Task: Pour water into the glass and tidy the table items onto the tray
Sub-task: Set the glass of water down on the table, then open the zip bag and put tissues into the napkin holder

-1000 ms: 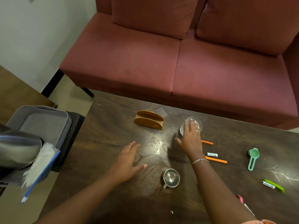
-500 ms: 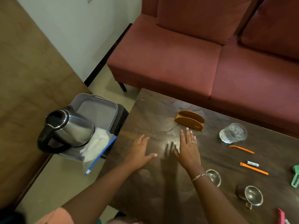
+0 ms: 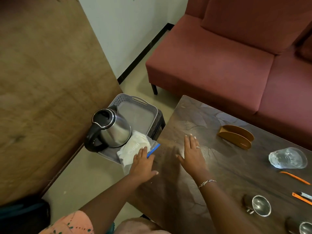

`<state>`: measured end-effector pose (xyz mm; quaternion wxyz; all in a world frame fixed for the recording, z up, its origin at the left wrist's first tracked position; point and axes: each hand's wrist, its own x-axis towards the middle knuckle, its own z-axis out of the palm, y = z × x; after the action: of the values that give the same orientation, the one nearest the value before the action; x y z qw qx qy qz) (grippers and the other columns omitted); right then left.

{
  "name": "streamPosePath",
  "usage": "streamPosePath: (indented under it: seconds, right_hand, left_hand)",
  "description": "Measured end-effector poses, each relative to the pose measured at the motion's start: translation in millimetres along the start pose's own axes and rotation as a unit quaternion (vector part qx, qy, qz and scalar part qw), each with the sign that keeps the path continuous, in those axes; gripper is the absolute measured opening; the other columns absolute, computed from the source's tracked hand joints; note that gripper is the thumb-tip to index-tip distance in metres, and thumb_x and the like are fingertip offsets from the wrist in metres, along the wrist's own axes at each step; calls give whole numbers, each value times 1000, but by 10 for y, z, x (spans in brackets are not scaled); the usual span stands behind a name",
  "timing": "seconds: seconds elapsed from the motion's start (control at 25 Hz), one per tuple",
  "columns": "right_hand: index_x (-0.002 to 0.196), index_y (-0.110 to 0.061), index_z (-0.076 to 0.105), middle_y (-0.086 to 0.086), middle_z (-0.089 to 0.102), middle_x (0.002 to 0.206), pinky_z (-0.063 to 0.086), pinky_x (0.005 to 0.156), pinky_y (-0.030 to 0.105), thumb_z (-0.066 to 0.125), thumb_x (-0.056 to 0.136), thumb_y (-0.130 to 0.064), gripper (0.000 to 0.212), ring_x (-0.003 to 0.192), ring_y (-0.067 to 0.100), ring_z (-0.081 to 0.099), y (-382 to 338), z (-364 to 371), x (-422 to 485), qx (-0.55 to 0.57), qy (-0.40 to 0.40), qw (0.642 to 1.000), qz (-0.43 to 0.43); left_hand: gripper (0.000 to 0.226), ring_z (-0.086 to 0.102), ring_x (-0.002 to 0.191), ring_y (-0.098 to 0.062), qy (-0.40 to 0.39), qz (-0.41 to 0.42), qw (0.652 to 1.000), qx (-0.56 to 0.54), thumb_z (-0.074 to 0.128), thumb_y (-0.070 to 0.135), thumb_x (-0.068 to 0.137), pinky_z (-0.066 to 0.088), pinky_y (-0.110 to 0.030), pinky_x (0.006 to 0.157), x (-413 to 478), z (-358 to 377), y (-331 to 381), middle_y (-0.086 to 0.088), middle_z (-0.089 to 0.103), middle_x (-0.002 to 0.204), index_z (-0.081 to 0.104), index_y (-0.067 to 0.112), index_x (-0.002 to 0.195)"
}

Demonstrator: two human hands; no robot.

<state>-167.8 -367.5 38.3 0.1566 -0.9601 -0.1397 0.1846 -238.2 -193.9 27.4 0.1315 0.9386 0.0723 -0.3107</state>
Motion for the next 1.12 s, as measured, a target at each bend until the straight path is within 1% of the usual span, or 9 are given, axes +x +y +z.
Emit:
streamPosePath:
  seconds: [0.16, 0.28, 0.48, 0.64, 0.76, 0.84, 0.92, 1.04, 1.12]
  right_hand:
    - [145, -7, 11, 15, 6, 155, 15, 115, 35, 55, 89, -30, 75, 143, 28, 6, -250, 45, 36, 6, -24, 999, -26]
    - [144, -8, 17, 14, 12, 154, 21, 113, 34, 54, 89, -26, 69, 142, 27, 11, -426, 10, 9, 1, -24, 997, -68]
    - [143, -11, 22, 10, 19, 153, 29, 112, 34, 46, 87, -2, 62, 141, 24, 18, -721, -162, -78, 13, 24, 987, -160]
    - [143, -10, 23, 9, 18, 153, 29, 108, 31, 54, 85, -6, 66, 140, 24, 19, -868, -455, -224, 25, 45, 973, -225]
    - [141, -7, 28, 12, 25, 151, 39, 102, 35, 68, 78, -9, 74, 138, 28, 26, -875, -739, -372, 39, 125, 962, -238]
    - [135, -4, 39, 16, 39, 144, 35, 102, 40, 77, 69, -10, 76, 133, 33, 36, -818, -895, -427, 6, 188, 946, -264]
    - [121, -4, 55, 16, 56, 129, 28, 104, 47, 79, 67, -9, 60, 125, 34, 47, -703, -1075, -478, -43, 234, 928, -288]
    - [84, -11, 70, 9, 71, 84, 26, 104, 51, 78, 66, -1, 22, 92, 29, 67, -486, -1411, -589, -43, 309, 907, -284]
    - [77, -9, 70, 8, 70, 74, 26, 102, 53, 76, 66, 3, 16, 75, 24, 69, -334, -1608, -690, -8, 348, 901, -260]
  left_hand:
    - [78, 1, 144, -30, -54, -4, 998, 35, 55, 42, 87, 12, -48, 116, -60, 28, -188, -15, 2, 156, 16, 7, 145]
    - [81, 17, 141, -25, -12, -11, 1000, 9, 56, 44, 85, 23, -44, 112, -79, -97, -259, -13, 15, 153, 16, 3, 144]
    - [74, 33, 134, -24, 44, 9, 999, 14, 61, 43, 82, 36, -39, 105, -281, -591, -491, -10, 28, 147, 30, 3, 136]
    - [65, 43, 128, -24, 96, 70, 992, 33, 57, 40, 85, 40, -40, 100, -611, -1026, -341, -6, 32, 146, 34, 7, 137]
    - [54, 48, 123, -22, 144, 136, 976, 95, 54, 35, 89, 39, -38, 100, -844, -1259, -59, -2, 39, 143, 39, 11, 136]
    - [46, 50, 119, -19, 185, 198, 953, 133, 49, 28, 92, 39, -35, 98, -964, -1355, 157, 2, 41, 143, 41, 16, 135]
    - [39, 56, 110, -19, 230, 246, 932, 134, 47, 17, 93, 43, -33, 90, -1037, -1434, 364, 4, 48, 138, 47, 20, 132]
    - [32, 69, 84, -22, 314, 316, 895, 21, 55, 7, 81, 56, -33, 68, -1111, -1550, 620, 0, 70, 109, 67, 20, 108]
    - [22, 69, 81, -20, 372, 317, 868, -90, 55, 12, 79, 57, -36, 66, -1170, -1597, 752, 1, 72, 96, 64, 25, 93]
